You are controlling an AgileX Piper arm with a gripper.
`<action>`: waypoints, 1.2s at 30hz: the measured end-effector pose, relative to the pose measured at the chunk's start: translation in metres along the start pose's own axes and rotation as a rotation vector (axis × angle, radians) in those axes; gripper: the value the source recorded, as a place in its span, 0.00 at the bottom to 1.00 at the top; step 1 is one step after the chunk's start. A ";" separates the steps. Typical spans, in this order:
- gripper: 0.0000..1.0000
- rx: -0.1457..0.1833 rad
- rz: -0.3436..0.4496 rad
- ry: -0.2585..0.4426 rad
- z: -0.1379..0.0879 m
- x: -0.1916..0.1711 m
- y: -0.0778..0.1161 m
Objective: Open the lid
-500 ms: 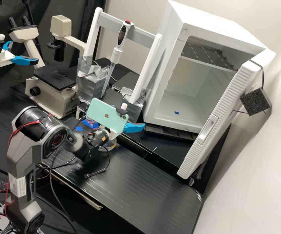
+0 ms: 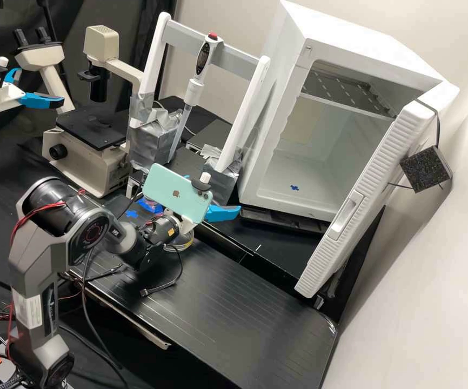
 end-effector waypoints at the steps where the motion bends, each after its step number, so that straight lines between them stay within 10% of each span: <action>1: 1.00 -0.001 0.008 0.011 -0.002 -0.004 0.001; 10: 1.00 -0.018 0.088 0.145 -0.020 -0.033 0.013; 36: 1.00 -0.007 0.103 0.174 -0.013 -0.072 0.008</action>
